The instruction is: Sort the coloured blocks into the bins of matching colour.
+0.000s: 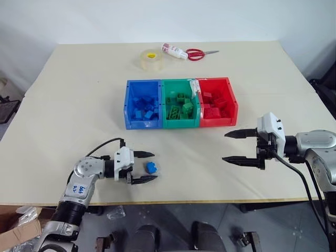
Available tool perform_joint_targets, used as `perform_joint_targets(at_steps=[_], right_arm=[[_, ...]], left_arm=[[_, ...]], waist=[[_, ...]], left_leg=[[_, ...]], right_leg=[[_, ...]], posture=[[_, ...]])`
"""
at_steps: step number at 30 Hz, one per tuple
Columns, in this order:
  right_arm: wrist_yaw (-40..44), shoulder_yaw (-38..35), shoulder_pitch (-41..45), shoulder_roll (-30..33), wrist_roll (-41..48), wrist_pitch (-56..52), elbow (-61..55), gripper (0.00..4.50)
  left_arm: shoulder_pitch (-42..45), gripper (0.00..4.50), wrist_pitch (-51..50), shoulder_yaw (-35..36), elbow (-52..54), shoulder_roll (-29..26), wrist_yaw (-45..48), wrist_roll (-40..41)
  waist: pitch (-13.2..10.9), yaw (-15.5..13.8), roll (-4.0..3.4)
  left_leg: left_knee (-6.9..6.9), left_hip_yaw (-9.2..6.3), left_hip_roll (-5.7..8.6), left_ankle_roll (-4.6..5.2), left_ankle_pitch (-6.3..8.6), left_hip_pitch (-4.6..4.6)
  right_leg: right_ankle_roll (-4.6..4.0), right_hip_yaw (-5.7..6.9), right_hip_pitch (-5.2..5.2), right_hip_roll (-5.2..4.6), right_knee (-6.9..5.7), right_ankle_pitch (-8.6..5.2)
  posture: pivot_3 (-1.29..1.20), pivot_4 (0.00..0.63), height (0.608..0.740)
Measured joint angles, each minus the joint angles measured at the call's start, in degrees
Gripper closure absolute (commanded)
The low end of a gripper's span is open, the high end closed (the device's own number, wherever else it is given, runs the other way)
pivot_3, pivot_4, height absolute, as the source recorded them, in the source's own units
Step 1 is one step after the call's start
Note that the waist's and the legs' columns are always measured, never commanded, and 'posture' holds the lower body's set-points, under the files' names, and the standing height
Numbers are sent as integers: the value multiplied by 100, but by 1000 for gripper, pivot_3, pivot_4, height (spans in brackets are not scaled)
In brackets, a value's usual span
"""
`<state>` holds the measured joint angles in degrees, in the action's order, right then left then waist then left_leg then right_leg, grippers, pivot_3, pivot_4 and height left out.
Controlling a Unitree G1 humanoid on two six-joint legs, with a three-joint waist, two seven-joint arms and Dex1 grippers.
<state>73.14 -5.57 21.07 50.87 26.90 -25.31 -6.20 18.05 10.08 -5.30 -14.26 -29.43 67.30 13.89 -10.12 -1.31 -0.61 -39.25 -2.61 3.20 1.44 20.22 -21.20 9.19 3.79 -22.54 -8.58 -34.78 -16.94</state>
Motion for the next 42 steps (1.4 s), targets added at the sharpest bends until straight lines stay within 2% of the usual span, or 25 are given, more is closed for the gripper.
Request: perform_joint_targets(at_steps=[4,5,12,17,20,25,29,33,37,42], right_arm=[[-121,-136,-124,0,69,-1,-105,0],[-143,-152,-152,0,82,-1,-113,0],[-298,-169,-184,0,96,14,-117,0],[-396,-174,-207,-1,126,29,-165,0],[-436,-173,-219,-6,132,33,-171,0],[-509,-168,-209,-14,134,43,-167,0],[-532,-168,-211,-13,139,43,-167,0],[-559,-168,-226,-13,146,44,-168,0],[-574,-168,-225,-13,149,51,-160,0],[-422,-151,-160,12,119,165,115,0]], left_arm=[[71,2888,58,-43,-46,0,69,-26],[85,3001,59,-44,-57,-1,79,-40],[436,3002,-134,156,-71,57,-375,-28],[1537,3002,-413,714,-290,375,-1443,56],[2051,3002,-407,779,-797,444,-1632,43],[2923,1336,-148,781,-2286,635,-2165,-224],[3059,30,-2,778,-2602,651,-2192,-296],[3022,8,-46,790,-2488,615,-1907,-210],[2565,8,-459,894,-1643,267,-1279,209],[1045,8,-1430,1086,116,-498,-738,797]], waist=[[0,-6,0],[0,-6,0],[-2,-16,3],[-4,-20,8],[-4,-14,8],[-12,-12,21],[-15,-3,26],[-15,-3,26],[-15,27,26],[-14,135,25]], left_leg=[[0,-3,0,0,0,-1],[0,-2,0,0,0,-1],[-4,-6,1,1,-1,-4],[-20,-13,6,2,-1,-13],[-16,-10,12,2,-1,-10],[-16,-9,24,2,-1,-11],[-11,-9,20,2,-1,-12],[-14,-8,13,2,-1,-12],[-11,-9,4,2,-1,-11],[-2,-15,1,2,-1,-7]], right_leg=[[0,0,0,0,0,0],[0,0,0,0,1,0],[0,1,0,0,-1,0],[4,5,0,0,-9,2],[4,6,-1,2,-10,2],[5,7,-1,3,-11,2],[5,8,-5,3,-11,2],[5,8,-4,3,-11,2],[4,6,-7,2,-13,2],[4,1,-7,1,-14,2]], posture=[[0,150,740],[0,150,740],[0,150,740],[0,150,740],[0,150,740],[0,150,740],[0,150,740],[0,150,740],[0,150,740],[0,150,740]])
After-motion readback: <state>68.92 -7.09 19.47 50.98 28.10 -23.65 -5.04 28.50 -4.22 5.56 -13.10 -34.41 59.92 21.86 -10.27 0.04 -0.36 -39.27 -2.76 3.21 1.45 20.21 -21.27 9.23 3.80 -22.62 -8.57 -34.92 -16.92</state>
